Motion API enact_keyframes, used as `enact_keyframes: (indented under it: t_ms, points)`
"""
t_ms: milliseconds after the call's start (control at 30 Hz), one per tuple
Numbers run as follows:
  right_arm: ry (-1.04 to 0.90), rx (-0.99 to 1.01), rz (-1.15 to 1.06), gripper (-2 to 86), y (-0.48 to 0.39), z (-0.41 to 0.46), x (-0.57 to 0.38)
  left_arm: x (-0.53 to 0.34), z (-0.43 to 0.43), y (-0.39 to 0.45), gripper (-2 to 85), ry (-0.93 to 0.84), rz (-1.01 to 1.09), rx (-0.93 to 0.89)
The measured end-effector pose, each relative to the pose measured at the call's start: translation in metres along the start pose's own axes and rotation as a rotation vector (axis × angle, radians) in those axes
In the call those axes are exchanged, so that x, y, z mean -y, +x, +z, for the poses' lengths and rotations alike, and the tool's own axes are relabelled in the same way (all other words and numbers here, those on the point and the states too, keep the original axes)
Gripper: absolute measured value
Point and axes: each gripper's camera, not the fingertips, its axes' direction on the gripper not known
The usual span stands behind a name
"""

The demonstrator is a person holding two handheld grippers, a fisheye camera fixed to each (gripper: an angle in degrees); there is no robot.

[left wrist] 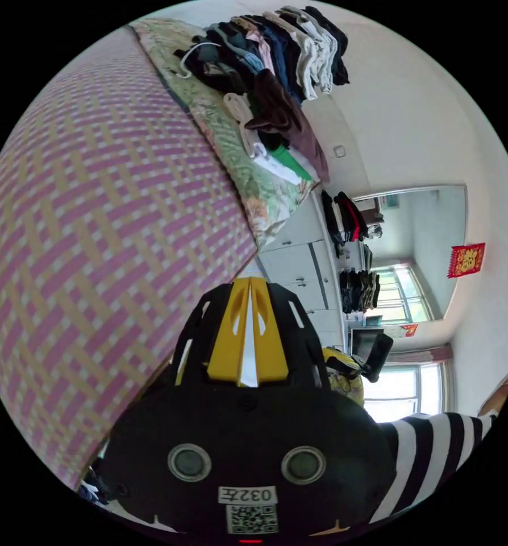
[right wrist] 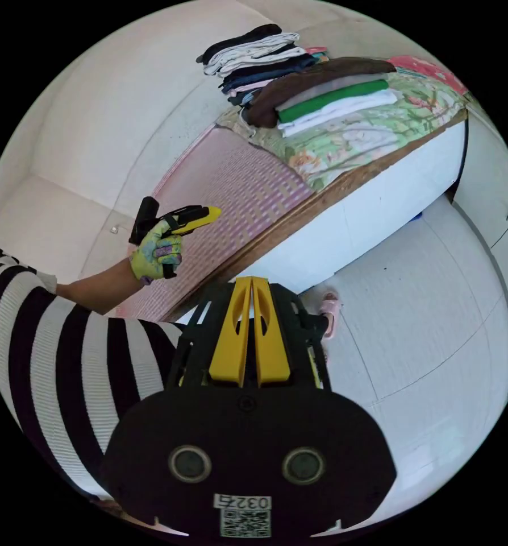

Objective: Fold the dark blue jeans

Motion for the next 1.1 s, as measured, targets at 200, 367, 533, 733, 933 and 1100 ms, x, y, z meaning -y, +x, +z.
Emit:
enact_keyframes:
  t_ms: [200,367,533,733,933,1100]
  points:
    - [-0.031,0.105,-0.005,-1.0,0.003,0.062,-0.029,-0.055,-0.125,0.087,-0.9,0.038,-0.062,0.019]
    - [-0.085,0.113,-0.112,-1.0,-0.007,0.114,-0.014,-0.077,-0.231,0.135,-0.9,0.128,-0.153,-0.019]
    - [-0.161,0.124,-0.244,-1.0,-0.038,0.177,0.011,-0.103,-0.349,0.178,-0.9,0.269,-0.195,-0.052]
    - [-0.252,0.195,-0.392,-1.0,-0.106,0.279,0.032,-0.177,-0.511,0.207,-0.9,0.486,-0.301,-0.067]
    - [-0.407,0.259,-0.518,-1.0,-0.182,0.396,0.037,-0.306,-0.662,0.23,-0.9,0.768,-0.483,0.033]
    - [-0.595,0.326,-0.616,-1.0,-0.239,0.491,0.04,-0.431,-0.72,0.267,-0.9,0.951,-0.789,0.117]
